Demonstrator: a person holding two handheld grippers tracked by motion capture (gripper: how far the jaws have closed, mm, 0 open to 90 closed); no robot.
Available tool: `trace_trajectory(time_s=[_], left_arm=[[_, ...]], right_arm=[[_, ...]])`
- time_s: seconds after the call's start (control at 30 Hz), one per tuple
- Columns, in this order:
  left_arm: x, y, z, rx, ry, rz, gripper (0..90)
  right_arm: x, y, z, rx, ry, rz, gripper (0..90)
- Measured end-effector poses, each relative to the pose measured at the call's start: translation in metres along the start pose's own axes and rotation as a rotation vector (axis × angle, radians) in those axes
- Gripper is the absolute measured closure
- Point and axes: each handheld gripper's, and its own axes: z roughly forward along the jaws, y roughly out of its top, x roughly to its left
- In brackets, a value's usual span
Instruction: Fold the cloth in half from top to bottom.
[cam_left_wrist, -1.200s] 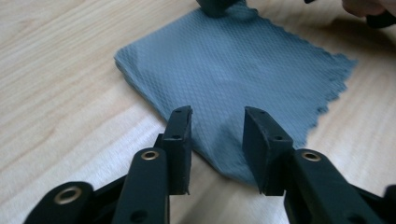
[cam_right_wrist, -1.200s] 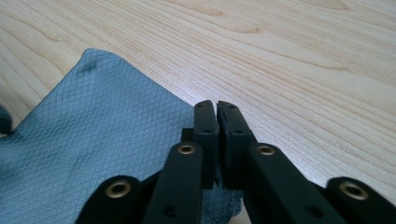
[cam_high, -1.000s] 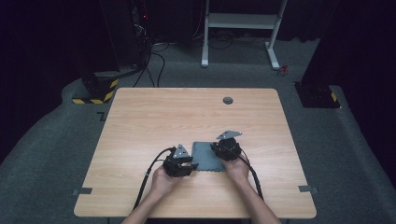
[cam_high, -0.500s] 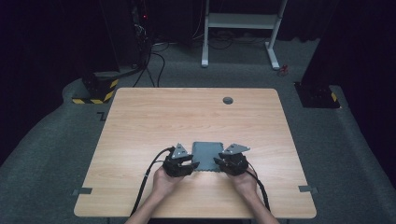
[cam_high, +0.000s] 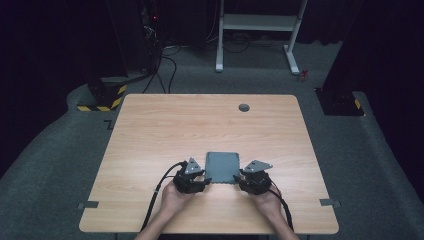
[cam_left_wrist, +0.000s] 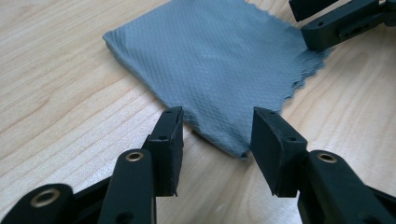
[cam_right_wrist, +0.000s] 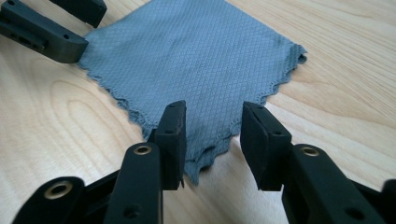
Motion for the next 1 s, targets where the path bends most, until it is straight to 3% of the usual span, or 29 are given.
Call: trace_trajectory(time_s=[0.13,0.33,0.5,0.53,0.63,0.73,0.8,0.97,1.0], left_arm=[[-0.005,0.001,-0.003,-0.013,0.000,0.011,53.8],[-0.008,-0.005,0.001,0.022,0.019,0.022,53.6],[-0.004,-0.006,-0.003,0.006,0.021,-0.001,53.7],[-0.002,-0.006,-0.006,-0.010,0.012,-0.012,53.7],[0.004,0.000,-0.010,-0.036,0.010,-0.038,54.1],[0.011,0.010,-0.005,-0.039,0.029,-0.046,54.5],[0.019,0.018,0.003,-0.029,0.048,-0.058,54.6],[0.042,0.039,0.028,-0.010,0.112,-0.157,50.4],[0.046,0.042,0.031,-0.003,0.125,-0.159,49.8]], right_arm=[[0.002,-0.006,-0.009,-0.021,0.009,0.006,57.9],[0.008,-0.012,-0.008,0.015,0.015,-0.012,57.7],[0.008,-0.011,-0.007,0.015,0.015,-0.026,60.7],[0.008,-0.010,-0.007,0.017,0.011,-0.029,63.3],[0.004,-0.008,-0.015,-0.031,0.033,0.005,82.2],[0.000,0.002,-0.014,-0.036,0.010,0.000,87.8],[-0.008,0.010,-0.006,-0.034,0.000,0.029,87.4],[-0.035,0.028,0.018,-0.027,-0.062,0.136,74.6],[-0.039,0.031,0.022,-0.021,-0.075,0.149,73.6]])
